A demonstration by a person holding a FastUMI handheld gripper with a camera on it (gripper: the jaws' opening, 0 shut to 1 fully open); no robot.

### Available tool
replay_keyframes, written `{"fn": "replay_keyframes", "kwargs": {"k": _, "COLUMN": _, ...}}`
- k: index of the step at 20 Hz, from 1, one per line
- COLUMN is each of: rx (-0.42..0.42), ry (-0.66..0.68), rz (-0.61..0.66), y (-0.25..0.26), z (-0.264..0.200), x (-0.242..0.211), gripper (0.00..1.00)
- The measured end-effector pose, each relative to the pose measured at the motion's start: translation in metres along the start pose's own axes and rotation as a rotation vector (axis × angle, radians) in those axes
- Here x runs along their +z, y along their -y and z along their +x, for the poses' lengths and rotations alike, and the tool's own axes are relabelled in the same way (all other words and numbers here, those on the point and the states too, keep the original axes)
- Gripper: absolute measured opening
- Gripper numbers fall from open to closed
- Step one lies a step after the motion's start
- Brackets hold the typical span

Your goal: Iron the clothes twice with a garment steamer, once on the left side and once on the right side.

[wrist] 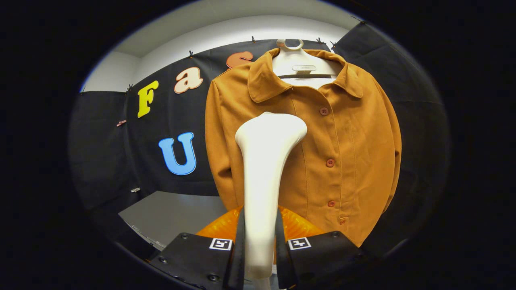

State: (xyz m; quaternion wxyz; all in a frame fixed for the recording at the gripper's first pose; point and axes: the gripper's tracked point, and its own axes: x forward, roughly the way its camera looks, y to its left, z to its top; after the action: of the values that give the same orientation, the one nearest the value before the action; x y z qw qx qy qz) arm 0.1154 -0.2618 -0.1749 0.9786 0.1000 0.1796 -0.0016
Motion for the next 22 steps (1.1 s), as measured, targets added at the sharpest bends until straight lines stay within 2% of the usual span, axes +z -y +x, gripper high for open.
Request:
{"fn": "replay_keyframes", "kwargs": {"k": 9, "rx": 0.013, "ry": -0.094, "rz": 0.013, "y": 0.015, "z": 0.012, "x": -0.040, "gripper": 0.35}}
{"fn": "replay_keyframes", "kwargs": {"k": 22, "rx": -0.060, "ry": -0.303, "rz": 0.026, "y": 0.043, "z": 0.004, "x": -0.137, "gripper": 0.35}}
